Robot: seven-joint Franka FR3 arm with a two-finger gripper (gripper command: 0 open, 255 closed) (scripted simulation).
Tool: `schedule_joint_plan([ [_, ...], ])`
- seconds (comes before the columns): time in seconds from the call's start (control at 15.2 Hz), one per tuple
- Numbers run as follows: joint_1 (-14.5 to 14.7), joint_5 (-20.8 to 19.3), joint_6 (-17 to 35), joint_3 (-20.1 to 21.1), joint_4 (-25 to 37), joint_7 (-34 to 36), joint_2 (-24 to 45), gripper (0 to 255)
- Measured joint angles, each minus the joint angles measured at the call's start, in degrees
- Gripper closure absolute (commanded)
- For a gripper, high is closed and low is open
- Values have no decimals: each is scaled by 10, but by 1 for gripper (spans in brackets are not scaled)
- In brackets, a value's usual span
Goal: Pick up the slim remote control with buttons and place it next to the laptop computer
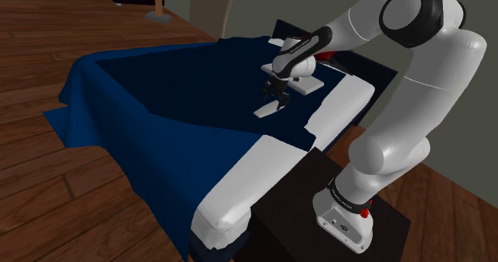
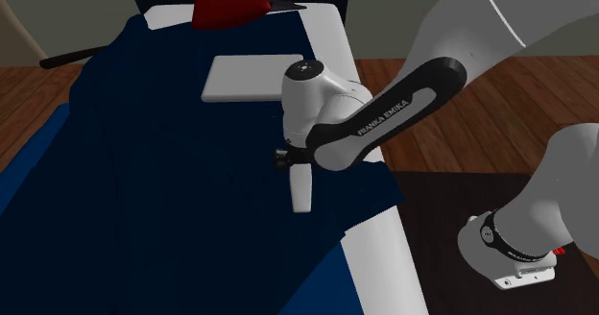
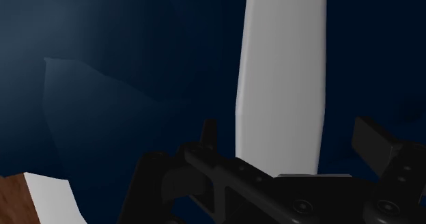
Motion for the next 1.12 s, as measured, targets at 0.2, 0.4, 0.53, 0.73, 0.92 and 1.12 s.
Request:
schedule_joint_plan([
  [0.2,1,-2,20,-1,5,4,25,0],
  [0.4,2,-4,36,-1,4,7,40,0],
  [0.53,2,-4,39,-2,3,7,42,0],
  [0.73,2,-4,40,-2,2,7,42,0],
  [0.92,2,-4,40,-2,2,7,42,255],
  [1.12,2,-4,40,-2,2,7,42,255],
])
